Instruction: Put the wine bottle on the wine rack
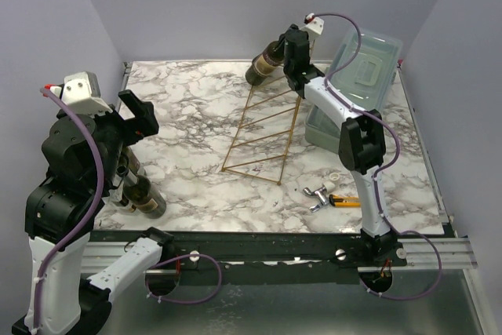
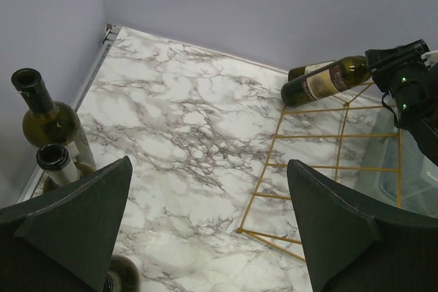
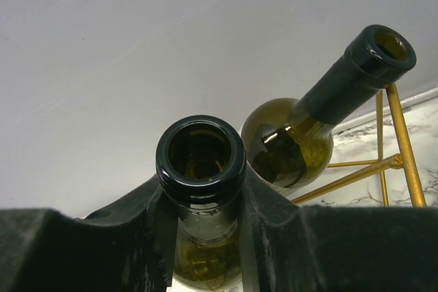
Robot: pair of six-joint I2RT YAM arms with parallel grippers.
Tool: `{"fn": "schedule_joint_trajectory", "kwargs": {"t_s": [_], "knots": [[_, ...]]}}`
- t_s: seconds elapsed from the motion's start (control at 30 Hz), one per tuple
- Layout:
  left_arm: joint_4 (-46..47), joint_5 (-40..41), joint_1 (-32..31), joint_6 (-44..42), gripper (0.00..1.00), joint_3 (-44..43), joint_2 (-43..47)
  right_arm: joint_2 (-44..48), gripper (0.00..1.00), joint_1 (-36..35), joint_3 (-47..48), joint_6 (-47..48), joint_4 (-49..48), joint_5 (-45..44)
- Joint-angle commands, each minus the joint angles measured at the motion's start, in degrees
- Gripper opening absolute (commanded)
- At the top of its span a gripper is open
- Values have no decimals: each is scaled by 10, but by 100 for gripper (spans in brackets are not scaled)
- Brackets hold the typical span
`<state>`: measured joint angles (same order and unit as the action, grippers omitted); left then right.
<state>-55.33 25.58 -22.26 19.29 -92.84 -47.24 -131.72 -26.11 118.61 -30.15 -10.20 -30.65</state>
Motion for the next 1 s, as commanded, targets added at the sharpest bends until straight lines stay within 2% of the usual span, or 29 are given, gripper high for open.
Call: {"fn": "schedule_joint_trajectory", "kwargs": {"t_s": [0.0, 0.37, 0.47, 0.97], "knots": [[11, 13, -3, -2, 96, 6, 6, 0, 1, 4, 4, -30, -56, -13], [12, 10, -3, 2, 96, 10, 8, -3, 2, 3, -22, -36, -55, 8], [11, 9, -3, 3, 96, 12, 8, 11, 8, 4, -55, -36, -78, 15], [14, -4, -3, 13, 96, 16, 13, 47, 35, 4, -99, -17, -81, 17]]}}
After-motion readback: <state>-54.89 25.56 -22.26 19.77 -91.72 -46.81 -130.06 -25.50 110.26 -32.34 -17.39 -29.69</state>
